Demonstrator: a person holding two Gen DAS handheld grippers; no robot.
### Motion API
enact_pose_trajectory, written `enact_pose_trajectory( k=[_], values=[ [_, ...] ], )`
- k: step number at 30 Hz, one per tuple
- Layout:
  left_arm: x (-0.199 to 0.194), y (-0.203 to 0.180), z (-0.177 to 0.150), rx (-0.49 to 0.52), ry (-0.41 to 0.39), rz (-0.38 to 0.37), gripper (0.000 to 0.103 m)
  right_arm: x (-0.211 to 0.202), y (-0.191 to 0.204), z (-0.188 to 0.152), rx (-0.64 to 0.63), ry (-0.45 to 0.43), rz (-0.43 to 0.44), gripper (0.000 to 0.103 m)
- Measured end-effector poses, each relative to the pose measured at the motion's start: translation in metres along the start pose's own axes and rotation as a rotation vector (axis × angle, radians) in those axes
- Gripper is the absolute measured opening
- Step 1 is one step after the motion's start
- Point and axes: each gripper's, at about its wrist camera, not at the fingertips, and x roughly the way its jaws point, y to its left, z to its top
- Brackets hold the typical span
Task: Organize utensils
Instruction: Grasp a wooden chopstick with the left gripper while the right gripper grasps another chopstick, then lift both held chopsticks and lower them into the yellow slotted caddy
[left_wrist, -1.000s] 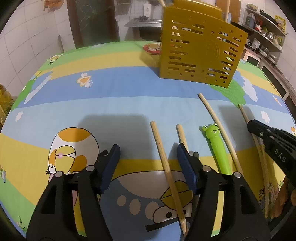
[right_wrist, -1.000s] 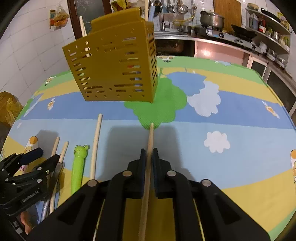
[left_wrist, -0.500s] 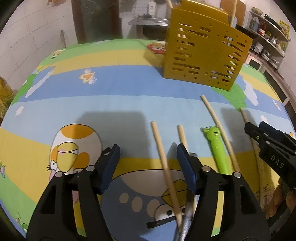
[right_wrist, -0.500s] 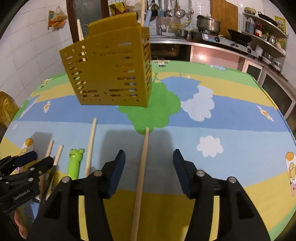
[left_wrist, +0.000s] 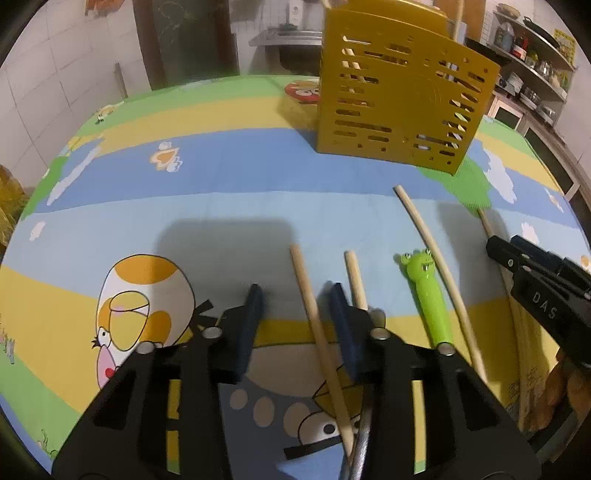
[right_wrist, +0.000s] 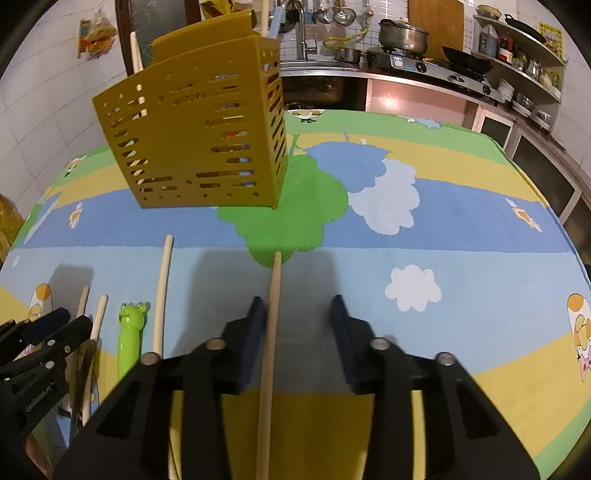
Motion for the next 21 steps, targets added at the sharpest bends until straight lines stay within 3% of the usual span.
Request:
enact_pose_trajectory(
  k=[1, 3, 5, 11, 21],
  values=[
    [0.001, 0.000, 0.001, -0.003, 0.000, 0.000, 0.027, 0.001, 0.000, 0.001, 0.002, 0.001, 0.006, 0.023],
    [0.003, 0.000, 0.005, -0.004, -0.002, -0.006, 0.010, 0.002, -0.002, 0.003, 0.015, -0.001, 0.024, 0.012],
    [0.006, 0.003, 0.010, -0.022, 0.006, -0.029, 0.008, 0.003, -0.003, 0.004, 0.030, -0.002, 0.046, 0.008],
    [-0.003, 0.008, 0.012, -0.046, -0.036, -0.063, 0.007, -0.015, -0.004, 0.003, 0.047, -0.064, 0.082, 0.006],
    [-0.094, 0.017, 0.019, -0.033, -0.370, -0.094, 0.005, -0.093, -0.004, 0.000, 0.087, -0.359, 0.137, 0.006]
  ],
)
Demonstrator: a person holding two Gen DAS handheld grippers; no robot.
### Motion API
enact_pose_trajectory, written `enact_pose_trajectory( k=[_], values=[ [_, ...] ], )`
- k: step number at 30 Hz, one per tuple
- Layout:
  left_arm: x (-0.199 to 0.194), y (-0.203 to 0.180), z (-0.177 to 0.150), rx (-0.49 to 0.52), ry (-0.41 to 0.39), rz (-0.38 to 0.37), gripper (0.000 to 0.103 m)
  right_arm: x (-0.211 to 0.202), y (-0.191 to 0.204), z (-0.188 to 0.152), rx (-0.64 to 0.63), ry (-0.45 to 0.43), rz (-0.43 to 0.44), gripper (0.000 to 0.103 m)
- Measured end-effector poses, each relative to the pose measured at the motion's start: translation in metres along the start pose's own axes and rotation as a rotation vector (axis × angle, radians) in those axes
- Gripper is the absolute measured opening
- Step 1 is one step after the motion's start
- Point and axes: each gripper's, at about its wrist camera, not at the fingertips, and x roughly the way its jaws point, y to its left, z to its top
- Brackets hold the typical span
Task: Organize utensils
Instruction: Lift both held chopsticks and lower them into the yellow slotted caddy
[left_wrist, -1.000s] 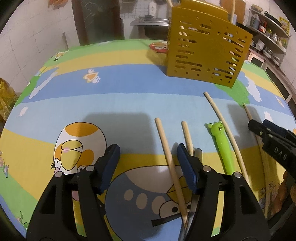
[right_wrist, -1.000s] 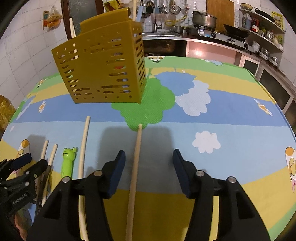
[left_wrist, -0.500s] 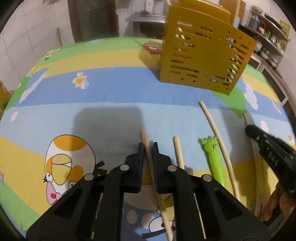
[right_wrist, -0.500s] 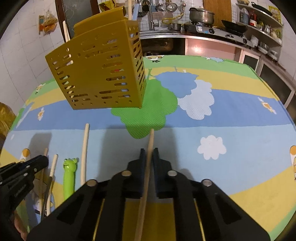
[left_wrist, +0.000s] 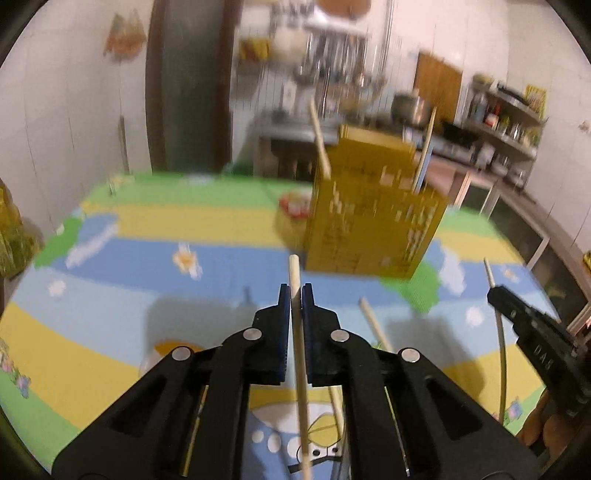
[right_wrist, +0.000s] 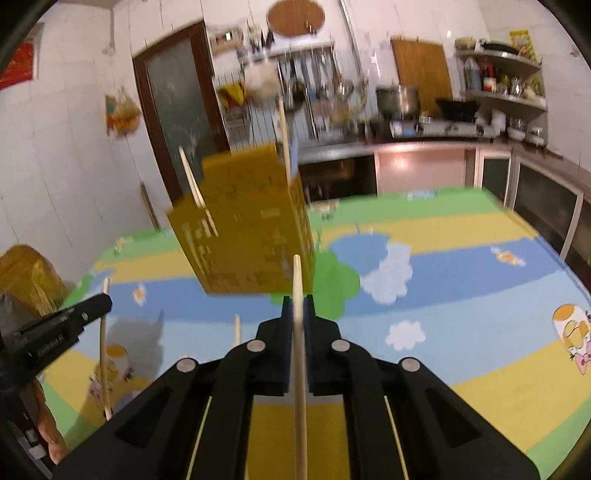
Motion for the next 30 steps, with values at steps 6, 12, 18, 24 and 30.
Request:
enact_pose_trajectory(
  k=[6, 12, 18, 24, 30],
  values=[
    [-0.038, 0.005, 0.015, -0.008, -0.167, -0.019, 0.005, -0.029, 0.003, 0.006, 0.004, -0.155, 0.014, 0.006],
    [-0.044, 0.009, 0.008, -0.007, -0.201, -0.021, 0.005, -0.040, 0.008, 0.004, 0.006, -0.235, 0.022, 0.006],
    [-0.042, 0.011, 0.007, -0.013, -0.202, -0.025, 0.005, -0.042, 0.009, 0.004, -0.015, -0.255, 0.006, 0.006],
    [-0.040, 0.012, 0.004, -0.003, -0.210, -0.038, 0.005, -0.042, 0.012, 0.000, -0.051, -0.276, -0.014, 0.006],
    [-0.042, 0.011, 0.014, 0.005, -0.210, -0.066, 0.005, -0.054, 0.017, 0.007, -0.063, -0.312, -0.001, 0.006]
  ],
)
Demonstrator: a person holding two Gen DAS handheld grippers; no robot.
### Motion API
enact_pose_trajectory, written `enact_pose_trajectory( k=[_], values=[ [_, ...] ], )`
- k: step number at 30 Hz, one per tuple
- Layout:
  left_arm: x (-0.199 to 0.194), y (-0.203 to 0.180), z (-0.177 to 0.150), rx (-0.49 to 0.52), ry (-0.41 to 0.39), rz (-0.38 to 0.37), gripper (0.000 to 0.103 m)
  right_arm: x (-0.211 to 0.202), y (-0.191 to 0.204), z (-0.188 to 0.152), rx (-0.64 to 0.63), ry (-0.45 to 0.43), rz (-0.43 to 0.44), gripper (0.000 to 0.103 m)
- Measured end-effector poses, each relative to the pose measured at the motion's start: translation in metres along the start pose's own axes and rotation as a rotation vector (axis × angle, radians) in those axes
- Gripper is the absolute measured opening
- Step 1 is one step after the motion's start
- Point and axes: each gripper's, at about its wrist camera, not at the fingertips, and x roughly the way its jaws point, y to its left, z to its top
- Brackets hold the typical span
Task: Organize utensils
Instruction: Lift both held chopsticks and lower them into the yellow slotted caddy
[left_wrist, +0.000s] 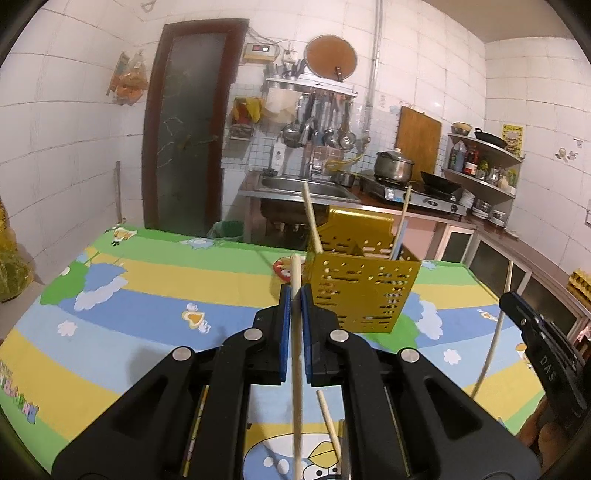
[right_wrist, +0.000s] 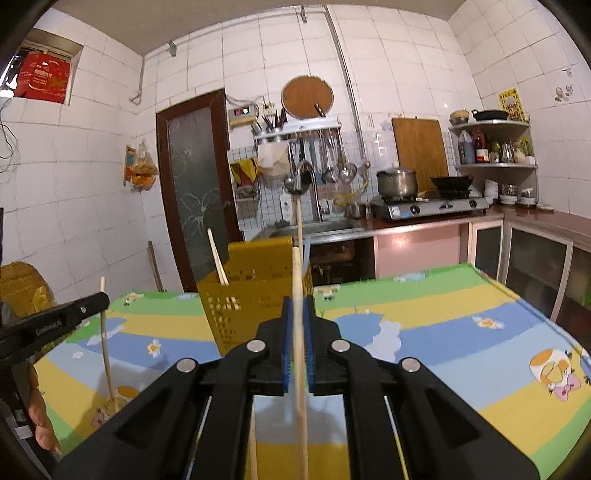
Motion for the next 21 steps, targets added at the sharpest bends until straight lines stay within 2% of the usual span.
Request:
enact_pose_trajectory(
  k=[5, 11, 14, 18, 21],
  values=[
    [-0.004, -0.006, 0.046, 0.011, -0.081, -0.048, 0.005, 0.003, 0.000, 0.045, 0.014, -0.091, 0.020, 0.006],
    [-0.004, -0.035, 0.127, 0.070, -0.281, -0.074, 0.005, 0.025, 0.014, 0.109, -0.015, -0.227, 0.021, 0.006],
    [0.007, -0.044, 0.158, 0.067, -0.339, -0.091, 0.005, 0.044, 0.022, 0.134, -0.021, -0.272, 0.025, 0.006],
    [0.037, -0.056, 0.175, 0.075, -0.373, -0.089, 0.005, 0.075, 0.029, 0.154, -0.029, -0.295, 0.030, 0.006],
    [0.073, -0.059, 0.171, 0.095, -0.351, -0.071, 0.005, 0.106, 0.026, 0.154, -0.013, -0.290, 0.025, 0.006]
  ],
)
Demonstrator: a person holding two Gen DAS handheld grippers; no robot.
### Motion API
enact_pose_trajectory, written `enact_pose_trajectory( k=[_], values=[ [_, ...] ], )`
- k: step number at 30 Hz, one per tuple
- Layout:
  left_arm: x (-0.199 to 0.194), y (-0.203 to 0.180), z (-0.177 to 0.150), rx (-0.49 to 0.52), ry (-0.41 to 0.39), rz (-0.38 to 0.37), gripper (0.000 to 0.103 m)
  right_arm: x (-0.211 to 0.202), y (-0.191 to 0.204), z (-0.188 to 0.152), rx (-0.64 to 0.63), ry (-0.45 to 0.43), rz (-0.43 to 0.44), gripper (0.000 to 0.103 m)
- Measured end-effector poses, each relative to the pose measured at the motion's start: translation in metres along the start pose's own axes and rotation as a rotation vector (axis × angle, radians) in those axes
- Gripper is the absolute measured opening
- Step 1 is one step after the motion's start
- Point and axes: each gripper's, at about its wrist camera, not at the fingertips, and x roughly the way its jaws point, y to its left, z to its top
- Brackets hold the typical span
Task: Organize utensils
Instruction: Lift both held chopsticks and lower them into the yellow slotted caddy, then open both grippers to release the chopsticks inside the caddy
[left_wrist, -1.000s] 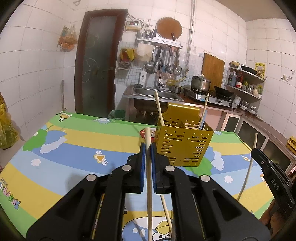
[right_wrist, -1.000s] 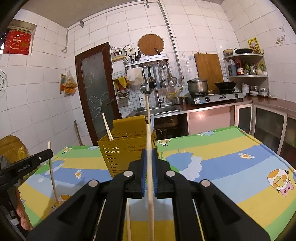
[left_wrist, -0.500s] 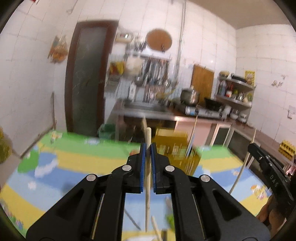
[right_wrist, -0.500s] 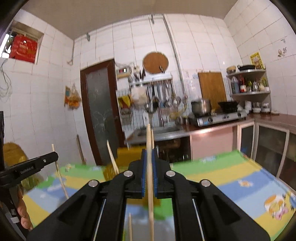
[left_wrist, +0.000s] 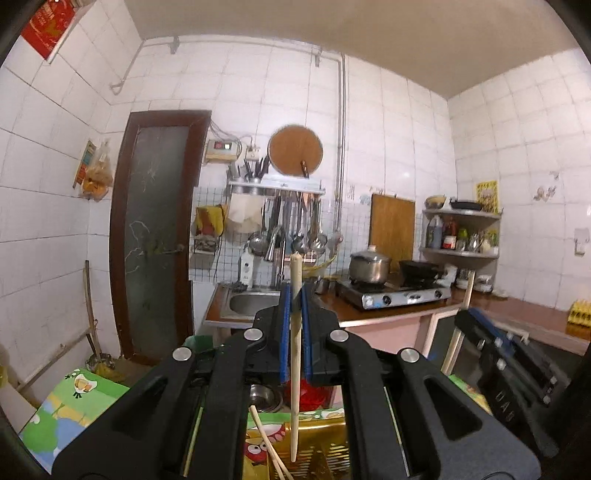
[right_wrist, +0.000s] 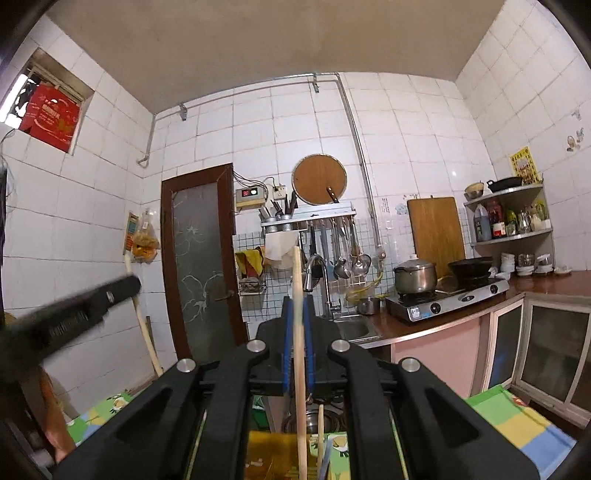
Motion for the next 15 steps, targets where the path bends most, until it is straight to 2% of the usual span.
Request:
enact_pose_trajectory(
  k=[2, 7, 15],
  values=[
    [0.019, 0.001, -0.015, 0.008, 0.023, 0.013, 0.005, 0.016, -0.005, -0.011, 0.019, 0.020, 0.000, 0.006],
    [0.055, 0.013, -0.060, -0.042, 0.148, 0.003, 0.004, 0.043, -0.016, -0.052, 0.033, 0.117, 0.010, 0.006],
    [0.066, 0.025, -0.108, -0.058, 0.286, 0.036, 0.005, 0.050, -0.025, -0.098, 0.019, 0.238, 0.001, 0.006]
  ],
)
